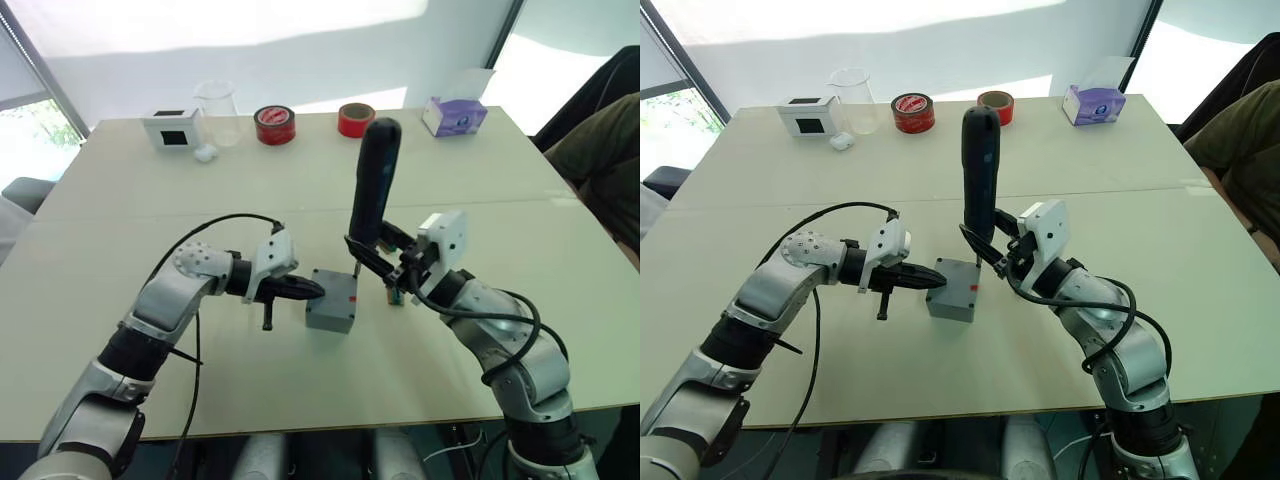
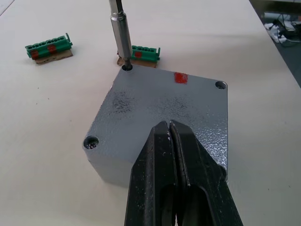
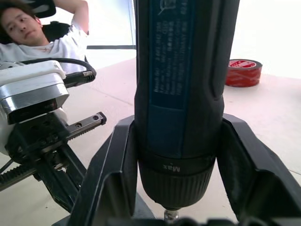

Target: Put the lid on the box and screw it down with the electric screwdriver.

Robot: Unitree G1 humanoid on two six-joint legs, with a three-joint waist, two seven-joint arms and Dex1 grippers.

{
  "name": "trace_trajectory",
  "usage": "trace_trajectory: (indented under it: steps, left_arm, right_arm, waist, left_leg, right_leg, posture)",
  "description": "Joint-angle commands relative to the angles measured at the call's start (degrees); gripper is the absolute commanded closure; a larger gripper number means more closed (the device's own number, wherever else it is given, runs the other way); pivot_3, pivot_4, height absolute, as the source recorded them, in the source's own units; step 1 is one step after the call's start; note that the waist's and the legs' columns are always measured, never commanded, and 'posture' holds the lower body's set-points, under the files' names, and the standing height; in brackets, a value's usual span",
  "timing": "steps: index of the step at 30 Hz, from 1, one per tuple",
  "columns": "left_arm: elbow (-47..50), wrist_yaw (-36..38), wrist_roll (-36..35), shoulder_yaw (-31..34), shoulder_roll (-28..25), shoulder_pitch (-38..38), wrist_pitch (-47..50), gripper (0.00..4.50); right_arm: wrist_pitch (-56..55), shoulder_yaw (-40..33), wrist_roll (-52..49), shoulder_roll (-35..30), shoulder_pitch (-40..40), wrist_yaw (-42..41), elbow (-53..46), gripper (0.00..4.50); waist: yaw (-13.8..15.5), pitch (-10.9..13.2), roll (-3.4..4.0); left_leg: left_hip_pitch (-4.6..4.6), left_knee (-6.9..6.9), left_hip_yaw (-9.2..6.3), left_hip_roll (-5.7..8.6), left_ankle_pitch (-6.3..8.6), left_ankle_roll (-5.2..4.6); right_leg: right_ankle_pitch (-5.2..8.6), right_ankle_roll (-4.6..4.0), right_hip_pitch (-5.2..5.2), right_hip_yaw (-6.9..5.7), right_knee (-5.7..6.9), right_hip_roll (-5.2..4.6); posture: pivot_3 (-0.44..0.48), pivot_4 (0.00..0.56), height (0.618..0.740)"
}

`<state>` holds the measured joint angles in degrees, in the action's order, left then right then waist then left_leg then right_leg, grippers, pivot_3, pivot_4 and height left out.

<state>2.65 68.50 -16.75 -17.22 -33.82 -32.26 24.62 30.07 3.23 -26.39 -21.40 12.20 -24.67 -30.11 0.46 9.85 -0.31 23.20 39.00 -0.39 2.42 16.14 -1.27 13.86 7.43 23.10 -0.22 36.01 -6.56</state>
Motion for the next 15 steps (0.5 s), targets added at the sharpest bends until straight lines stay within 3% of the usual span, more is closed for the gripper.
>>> trace_trajectory:
  steps: [1,15]
  left_arm:
    - [0.23,0.31,1.11,-0.67,-0.64,0.46,0.4,4.5]
    - [0.41,0.08,2.55,-1.6,-0.11,1.42,0.44,4.5]
  right_arm:
    - [4.44,2.29,1.61,-0.85,-2.16,0.6,3.46,2.74]
    - [4.01,2.6,1.31,-0.03,-3.47,0.87,3.96,2.74]
  waist:
    - [0.12,-0.12,-0.07]
    - [0.2,-0.74,-0.24]
  left_leg:
    - [0.0,0.0,0.0,0.0,0.0,0.0]
    - [-0.02,-0.01,-0.02,0.0,0.01,0.0]
  right_leg:
    - [0.0,0.0,0.0,0.0,0.0,0.0]
    - [0.01,-0.02,-0.03,0.0,-0.03,0.0]
  posture:
    - [0.0,0.15,0.74]
    - [0.0,0.15,0.74]
